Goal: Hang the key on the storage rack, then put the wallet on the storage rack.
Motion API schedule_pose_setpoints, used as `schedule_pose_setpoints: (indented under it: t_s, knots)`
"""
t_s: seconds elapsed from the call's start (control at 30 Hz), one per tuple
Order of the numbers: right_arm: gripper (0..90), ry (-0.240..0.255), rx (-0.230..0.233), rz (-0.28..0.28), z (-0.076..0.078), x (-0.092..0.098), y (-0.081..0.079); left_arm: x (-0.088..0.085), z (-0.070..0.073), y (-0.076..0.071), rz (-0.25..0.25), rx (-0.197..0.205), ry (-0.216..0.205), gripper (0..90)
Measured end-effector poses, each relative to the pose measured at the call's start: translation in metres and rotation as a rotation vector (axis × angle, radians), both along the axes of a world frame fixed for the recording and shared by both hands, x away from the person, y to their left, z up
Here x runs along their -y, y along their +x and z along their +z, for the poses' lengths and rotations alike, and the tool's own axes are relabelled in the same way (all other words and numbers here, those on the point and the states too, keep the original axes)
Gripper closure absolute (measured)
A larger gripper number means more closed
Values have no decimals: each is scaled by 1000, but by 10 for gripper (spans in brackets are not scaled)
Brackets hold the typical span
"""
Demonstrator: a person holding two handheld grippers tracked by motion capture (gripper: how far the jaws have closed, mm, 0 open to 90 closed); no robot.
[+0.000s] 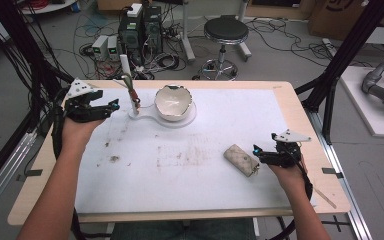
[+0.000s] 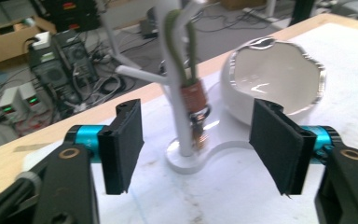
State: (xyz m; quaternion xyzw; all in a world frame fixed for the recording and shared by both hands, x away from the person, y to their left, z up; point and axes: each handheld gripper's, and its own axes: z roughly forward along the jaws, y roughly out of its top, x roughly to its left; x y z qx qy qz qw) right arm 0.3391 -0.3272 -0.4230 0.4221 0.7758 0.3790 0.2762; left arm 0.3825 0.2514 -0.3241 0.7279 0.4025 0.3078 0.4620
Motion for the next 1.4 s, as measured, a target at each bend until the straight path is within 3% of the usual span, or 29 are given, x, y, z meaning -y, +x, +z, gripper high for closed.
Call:
schedule_pose_setpoints:
  t_s: [0.3,0.5,0.97,1.4]
  knots:
    - [171,6,3,5,1,0,-1,10,-10,-19,-114,-16,-15,282]
    - [171,7,-2,1,0,1,-1,11,-29,-30,-172,-39,-49,216]
    - [171,-2,0,2,0,3,-4,-2,-76,-39,-180,-93,-99,171]
    - [171,3,-2,-1,0,5,-3,3,-80,-39,-216,-94,-124,169]
